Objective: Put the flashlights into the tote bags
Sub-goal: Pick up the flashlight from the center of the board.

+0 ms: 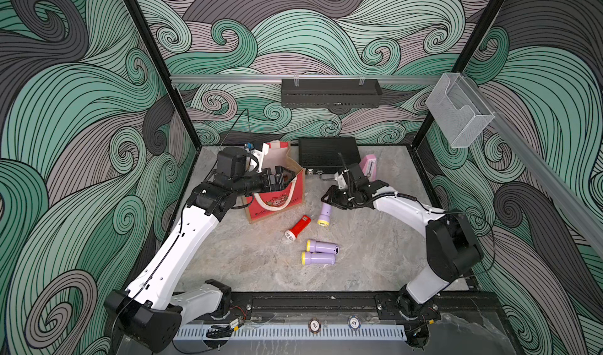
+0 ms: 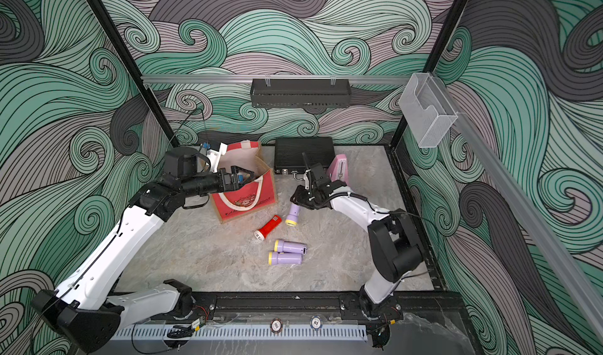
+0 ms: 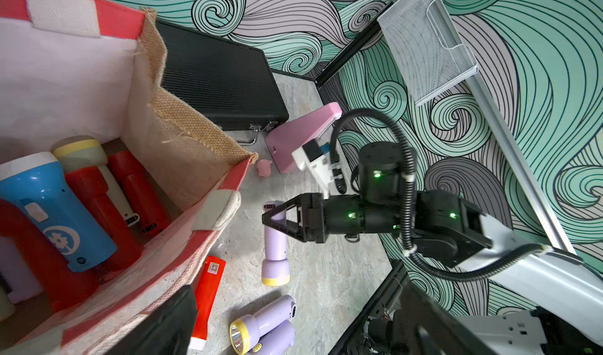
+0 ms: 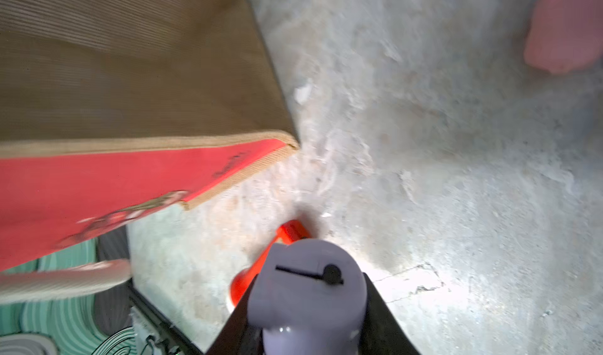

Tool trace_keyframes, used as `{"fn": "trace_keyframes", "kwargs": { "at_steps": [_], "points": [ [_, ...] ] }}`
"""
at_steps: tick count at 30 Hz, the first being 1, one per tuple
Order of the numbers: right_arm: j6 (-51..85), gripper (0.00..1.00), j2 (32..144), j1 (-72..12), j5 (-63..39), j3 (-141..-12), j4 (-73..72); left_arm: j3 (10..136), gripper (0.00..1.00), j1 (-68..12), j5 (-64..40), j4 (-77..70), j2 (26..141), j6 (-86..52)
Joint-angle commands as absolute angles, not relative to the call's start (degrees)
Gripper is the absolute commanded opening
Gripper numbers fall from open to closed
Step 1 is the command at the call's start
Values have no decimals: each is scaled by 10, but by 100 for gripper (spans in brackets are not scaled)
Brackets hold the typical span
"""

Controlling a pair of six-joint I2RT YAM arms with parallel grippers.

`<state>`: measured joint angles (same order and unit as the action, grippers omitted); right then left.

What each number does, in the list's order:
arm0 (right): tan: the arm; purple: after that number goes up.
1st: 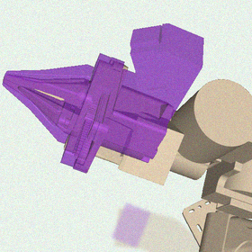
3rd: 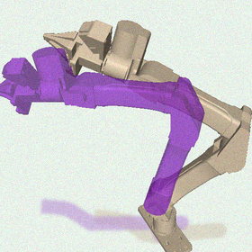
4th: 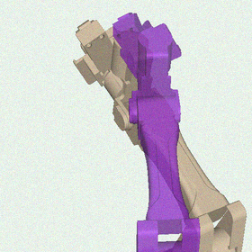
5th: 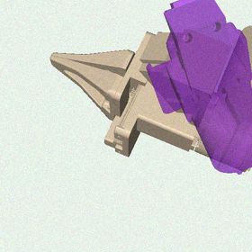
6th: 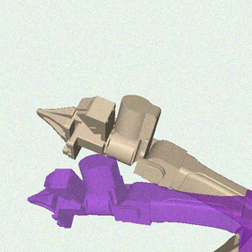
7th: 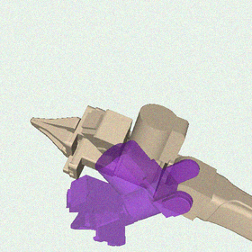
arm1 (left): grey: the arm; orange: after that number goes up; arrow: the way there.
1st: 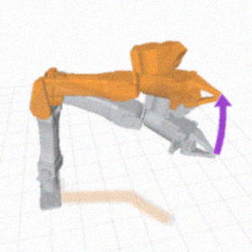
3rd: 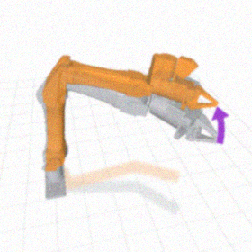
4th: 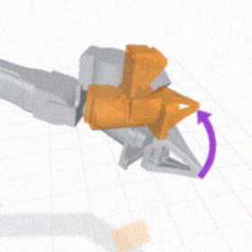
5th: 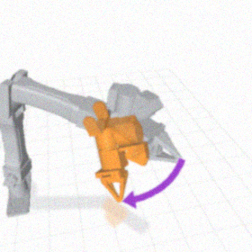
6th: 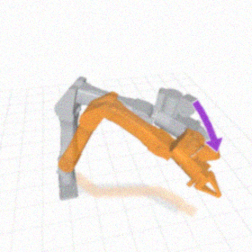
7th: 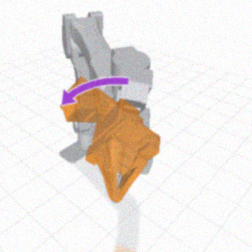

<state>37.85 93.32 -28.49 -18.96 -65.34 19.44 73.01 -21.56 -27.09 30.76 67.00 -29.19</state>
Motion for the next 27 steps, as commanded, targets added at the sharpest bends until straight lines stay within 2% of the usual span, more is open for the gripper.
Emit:
{"fn": "trace_keyframes", "kwargs": {
  "at_steps": [1, 10, 17, 21, 27],
  "points": [
    [370, 0, 885, -269, -231, -672, 140, 750, 99, -219, -300, 280, 679, -304],
    [402, 0, 827, -259, -301, -742, 82, 774, 98, -223, -367, 239, 714, -318],
    [451, 0, 842, -259, -319, -806, 72, 829, 98, -255, -403, 253, 762, -295],
    [464, 0, 852, -261, -339, -832, 55, 831, 92, -258, -388, 233, 775, -304],
    [454, 0, 843, -264, -341, -838, 72, 842, 90, -261, -390, 198, 800, -322]
  ]
}}
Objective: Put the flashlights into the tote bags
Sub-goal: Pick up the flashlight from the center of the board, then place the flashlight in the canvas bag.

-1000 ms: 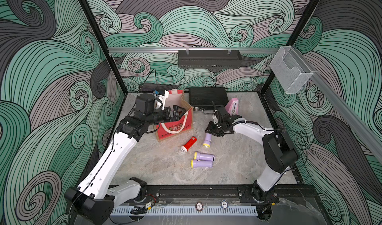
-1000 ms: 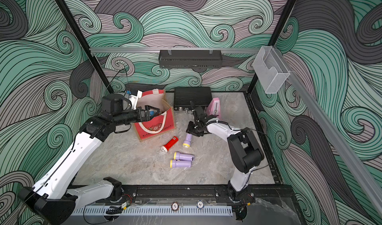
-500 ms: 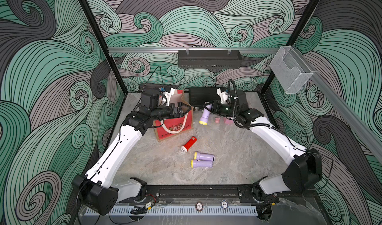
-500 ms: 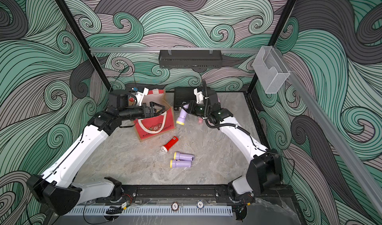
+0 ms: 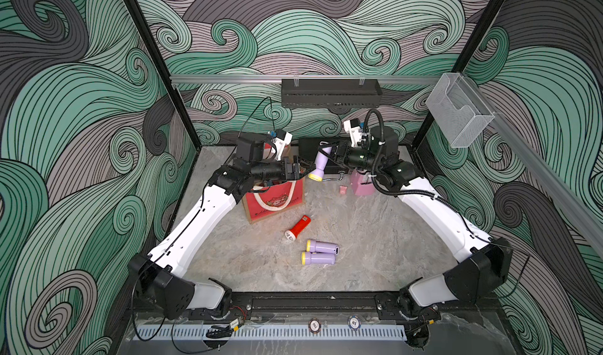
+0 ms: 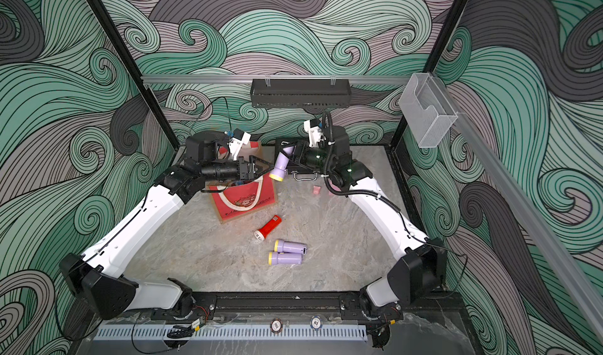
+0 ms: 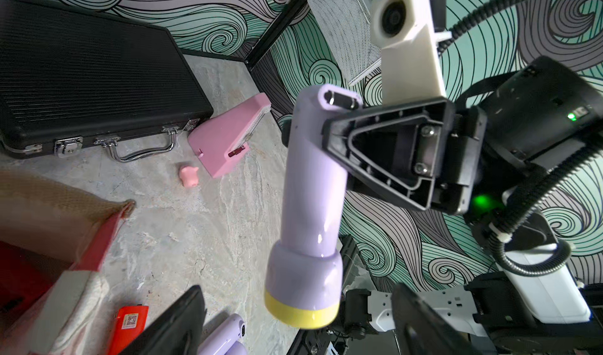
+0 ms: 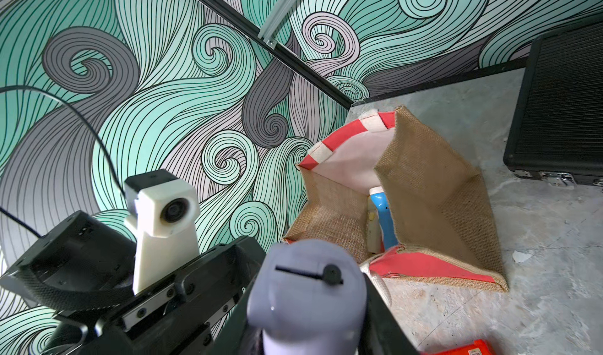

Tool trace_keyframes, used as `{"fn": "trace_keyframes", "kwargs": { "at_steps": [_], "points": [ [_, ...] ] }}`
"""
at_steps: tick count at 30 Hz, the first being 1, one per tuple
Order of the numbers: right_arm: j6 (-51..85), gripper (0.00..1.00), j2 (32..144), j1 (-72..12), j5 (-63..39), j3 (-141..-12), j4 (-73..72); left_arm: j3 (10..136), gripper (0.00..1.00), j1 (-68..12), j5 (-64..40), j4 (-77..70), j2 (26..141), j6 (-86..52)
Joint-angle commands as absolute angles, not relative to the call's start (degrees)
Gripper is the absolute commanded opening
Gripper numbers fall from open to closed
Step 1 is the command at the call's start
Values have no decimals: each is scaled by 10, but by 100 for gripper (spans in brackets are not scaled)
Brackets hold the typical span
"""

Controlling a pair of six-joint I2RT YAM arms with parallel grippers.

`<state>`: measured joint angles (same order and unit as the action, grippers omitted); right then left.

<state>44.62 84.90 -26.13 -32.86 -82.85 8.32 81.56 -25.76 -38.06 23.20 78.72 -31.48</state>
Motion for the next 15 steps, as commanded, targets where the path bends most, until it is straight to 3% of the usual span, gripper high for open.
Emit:
{"fn": "trace_keyframes", "kwargs": {
  "at_steps": [1, 11, 15],
  "points": [
    [456, 0, 841, -264, -339, -836, 72, 845, 89, -263, -394, 195, 805, -324],
    [469, 0, 846, -274, -338, -843, 49, 863, 88, -288, -398, 172, 855, -329],
    [465, 0, 846, -280, -339, -838, 52, 864, 80, -292, -397, 156, 863, -339]
  ]
}}
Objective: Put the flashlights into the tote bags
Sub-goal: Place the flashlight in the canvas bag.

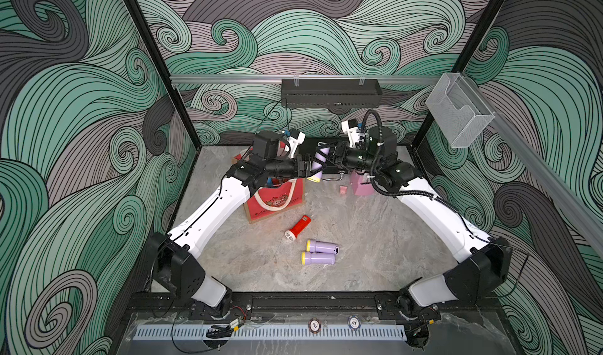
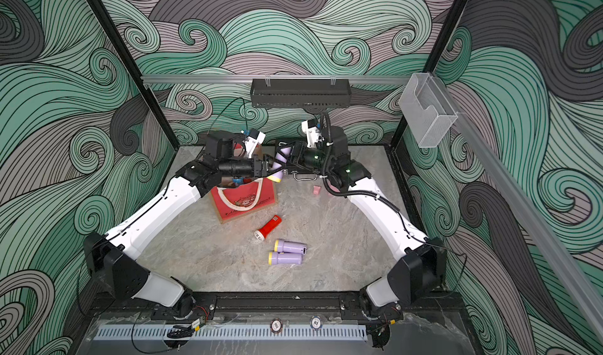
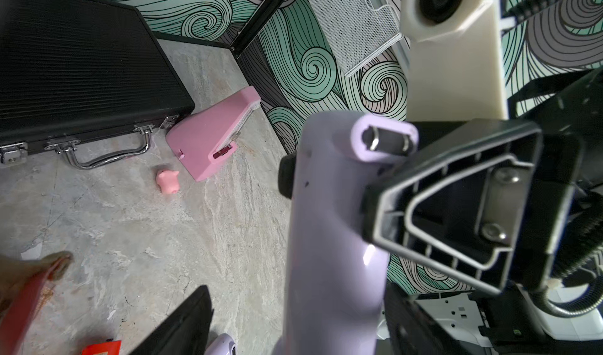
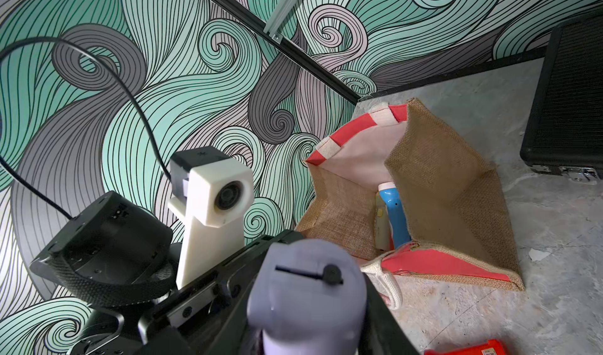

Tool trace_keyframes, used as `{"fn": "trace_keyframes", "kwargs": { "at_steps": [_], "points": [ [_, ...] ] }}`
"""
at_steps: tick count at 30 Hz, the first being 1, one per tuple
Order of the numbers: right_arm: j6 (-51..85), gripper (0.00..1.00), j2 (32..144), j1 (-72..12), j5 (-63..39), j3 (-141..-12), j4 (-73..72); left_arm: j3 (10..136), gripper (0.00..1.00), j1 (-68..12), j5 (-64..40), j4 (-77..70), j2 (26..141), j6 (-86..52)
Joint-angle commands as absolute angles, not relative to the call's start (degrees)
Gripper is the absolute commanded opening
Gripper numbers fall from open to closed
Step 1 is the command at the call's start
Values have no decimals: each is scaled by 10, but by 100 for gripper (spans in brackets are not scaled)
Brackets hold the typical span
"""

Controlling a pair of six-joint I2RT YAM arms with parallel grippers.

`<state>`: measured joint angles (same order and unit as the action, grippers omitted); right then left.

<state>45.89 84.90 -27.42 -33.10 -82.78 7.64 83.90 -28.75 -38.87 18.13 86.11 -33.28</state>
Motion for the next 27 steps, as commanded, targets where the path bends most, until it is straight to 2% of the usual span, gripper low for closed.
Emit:
{"fn": "trace_keyframes", "kwargs": {
  "at_steps": [1, 5, 10, 18, 21, 22, 23, 25, 26, 27],
  "points": [
    [466, 0, 846, -283, -340, -834, 53, 866, 77, -293, -397, 155, 866, -340],
    [467, 0, 844, -288, -339, -826, 52, 867, 67, -297, -398, 152, 871, -344],
    [468, 0, 848, -292, -336, -824, 52, 860, 46, -303, -394, 147, 871, -351],
    [465, 0, 847, -293, -332, -825, 54, 863, 22, -305, -387, 160, 862, -347],
    [465, 0, 846, -294, -332, -826, 57, 861, 6, -305, -374, 170, 856, -342],
    [465, 7, 846, -294, -331, -825, 58, 861, 2, -305, -367, 178, 854, -337],
    [466, 18, 844, -294, -328, -825, 60, 861, 0, -305, -356, 190, 851, -332],
    [463, 39, 841, -294, -322, -827, 71, 861, 0, -304, -329, 214, 843, -317],
    [460, 54, 839, -294, -316, -828, 79, 863, 0, -303, -315, 228, 840, -309],
    [457, 64, 837, -294, -310, -829, 88, 864, 0, -302, -306, 237, 835, -305]
  ]
}}
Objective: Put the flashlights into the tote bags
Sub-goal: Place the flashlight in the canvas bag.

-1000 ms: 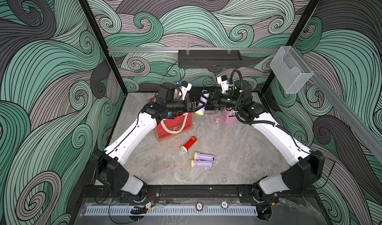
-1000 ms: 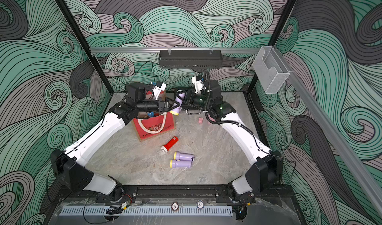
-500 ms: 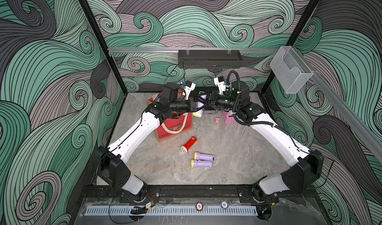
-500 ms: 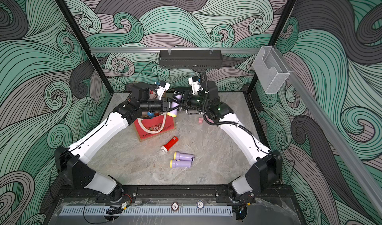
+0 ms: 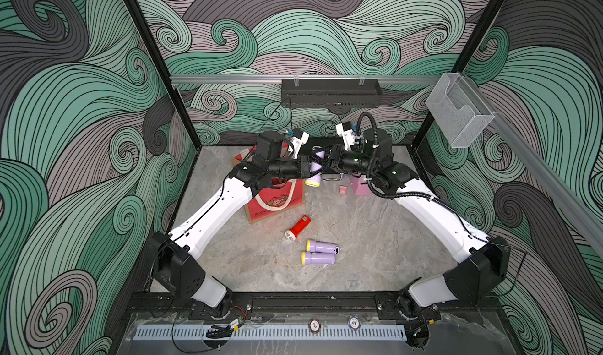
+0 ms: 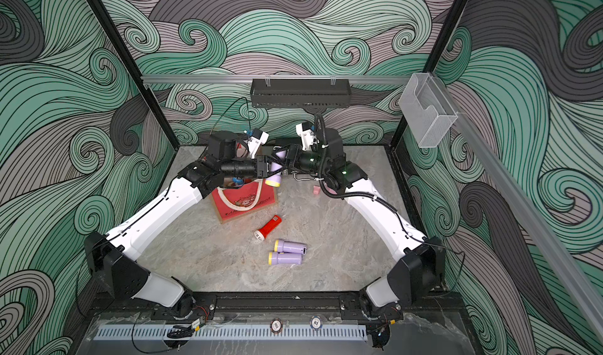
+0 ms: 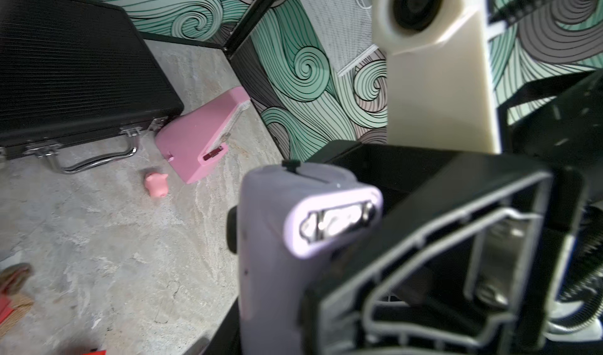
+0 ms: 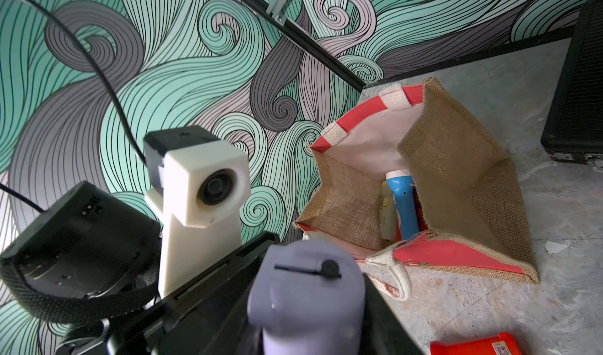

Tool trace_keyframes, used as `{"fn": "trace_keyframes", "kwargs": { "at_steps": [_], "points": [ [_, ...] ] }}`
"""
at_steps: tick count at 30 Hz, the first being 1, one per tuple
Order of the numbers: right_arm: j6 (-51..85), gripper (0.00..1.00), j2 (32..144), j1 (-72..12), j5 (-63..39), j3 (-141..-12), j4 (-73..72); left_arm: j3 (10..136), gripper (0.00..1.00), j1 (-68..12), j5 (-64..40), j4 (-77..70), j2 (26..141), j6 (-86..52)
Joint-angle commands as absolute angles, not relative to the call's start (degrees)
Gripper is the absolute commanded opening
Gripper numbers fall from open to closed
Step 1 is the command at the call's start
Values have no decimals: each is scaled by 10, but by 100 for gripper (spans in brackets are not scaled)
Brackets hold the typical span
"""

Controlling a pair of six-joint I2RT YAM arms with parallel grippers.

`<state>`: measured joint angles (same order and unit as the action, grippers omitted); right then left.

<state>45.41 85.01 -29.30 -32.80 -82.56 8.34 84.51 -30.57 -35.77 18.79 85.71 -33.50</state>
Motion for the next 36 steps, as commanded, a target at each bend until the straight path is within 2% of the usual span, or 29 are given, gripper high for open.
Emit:
{"fn": "trace_keyframes", "kwargs": {
  "at_steps": [1, 2, 3, 5, 14, 20, 27, 36],
  "points": [
    [454, 74, 835, -294, -304, -830, 99, 863, 0, -299, -294, 249, 830, -302],
    [450, 86, 834, -294, -299, -832, 109, 866, 0, -296, -271, 268, 826, -301],
    [447, 92, 833, -294, -294, -834, 120, 872, 0, -292, -256, 287, 825, -301],
    [442, 99, 827, -293, -278, -833, 139, 885, 0, -281, -227, 336, 824, -297],
    [419, 99, 806, -285, -219, -832, 222, 932, 0, -228, -94, 446, 811, -283],
    [411, 100, 819, -285, -184, -853, 306, 981, 0, -205, -27, 479, 881, -299],
    [417, 100, 811, -285, -167, -850, 327, 1040, 0, -202, 54, 497, 958, -302],
    [420, 100, 805, -285, -161, -843, 344, 1054, 0, -203, 92, 510, 1036, -324]
  ]
}}
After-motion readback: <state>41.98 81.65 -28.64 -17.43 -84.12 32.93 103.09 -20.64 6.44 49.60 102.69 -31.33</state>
